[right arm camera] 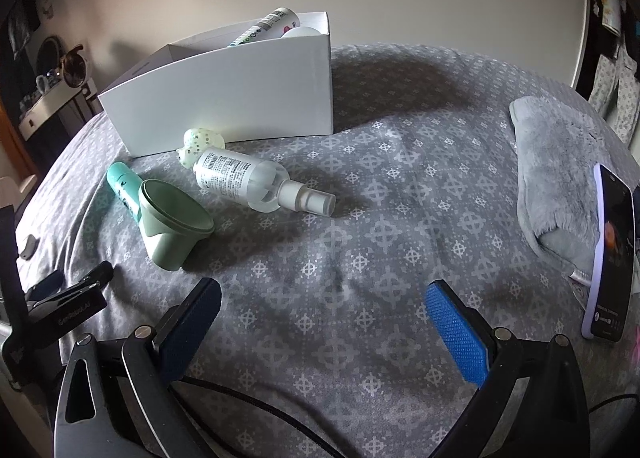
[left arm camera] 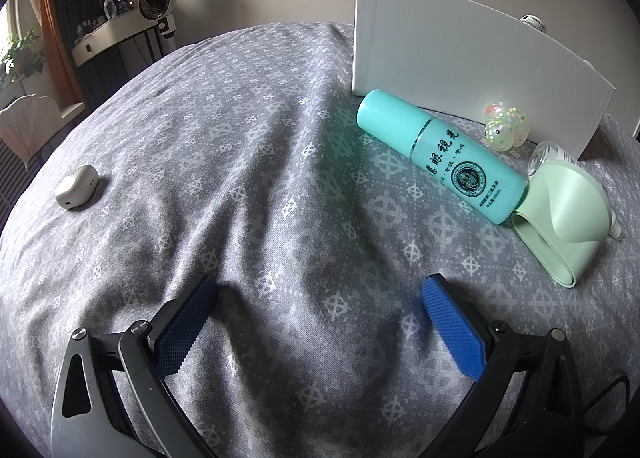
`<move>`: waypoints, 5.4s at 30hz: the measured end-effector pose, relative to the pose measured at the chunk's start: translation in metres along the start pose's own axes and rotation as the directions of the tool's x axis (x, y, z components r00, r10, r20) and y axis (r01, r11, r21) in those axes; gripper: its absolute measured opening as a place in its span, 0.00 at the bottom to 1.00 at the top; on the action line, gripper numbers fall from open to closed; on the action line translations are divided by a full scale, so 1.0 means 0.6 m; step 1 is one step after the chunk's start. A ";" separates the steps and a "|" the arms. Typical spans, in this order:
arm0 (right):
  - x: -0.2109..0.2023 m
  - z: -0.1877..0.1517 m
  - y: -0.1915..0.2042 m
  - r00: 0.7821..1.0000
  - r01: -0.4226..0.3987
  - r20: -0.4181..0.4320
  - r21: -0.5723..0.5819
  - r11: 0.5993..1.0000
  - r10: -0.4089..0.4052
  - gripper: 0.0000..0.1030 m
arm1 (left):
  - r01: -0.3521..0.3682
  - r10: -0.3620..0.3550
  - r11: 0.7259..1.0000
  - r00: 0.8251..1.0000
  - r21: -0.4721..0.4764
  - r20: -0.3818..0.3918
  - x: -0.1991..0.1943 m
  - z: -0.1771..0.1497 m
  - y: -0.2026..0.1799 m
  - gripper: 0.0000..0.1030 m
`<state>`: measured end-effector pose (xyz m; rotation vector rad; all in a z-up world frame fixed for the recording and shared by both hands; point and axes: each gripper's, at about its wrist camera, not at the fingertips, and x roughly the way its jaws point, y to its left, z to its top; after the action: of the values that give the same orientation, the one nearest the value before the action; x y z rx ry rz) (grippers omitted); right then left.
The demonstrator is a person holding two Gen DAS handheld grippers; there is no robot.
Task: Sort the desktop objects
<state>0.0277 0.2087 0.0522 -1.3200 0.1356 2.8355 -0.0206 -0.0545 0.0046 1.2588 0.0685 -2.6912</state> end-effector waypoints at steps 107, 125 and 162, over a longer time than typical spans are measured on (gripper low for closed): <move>-0.024 0.165 0.095 0.992 -0.127 -0.024 -0.221 0.967 0.125 0.36 | -0.001 0.001 1.000 1.000 0.001 0.000 -0.005 0.001 0.001 1.00; -0.051 0.338 0.156 0.967 -0.125 0.207 -0.121 0.985 0.148 0.20 | -0.001 0.001 1.000 1.000 0.000 0.000 -0.004 0.000 0.001 1.00; 0.102 -0.001 0.007 0.974 0.223 -0.039 0.046 0.974 -0.221 1.00 | -0.001 0.001 1.000 1.000 0.000 0.000 -0.004 0.000 0.000 1.00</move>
<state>-0.0114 0.2028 0.0055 -1.2850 0.0545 2.6084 -0.0191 -0.0544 0.0066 1.2583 0.0673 -2.6906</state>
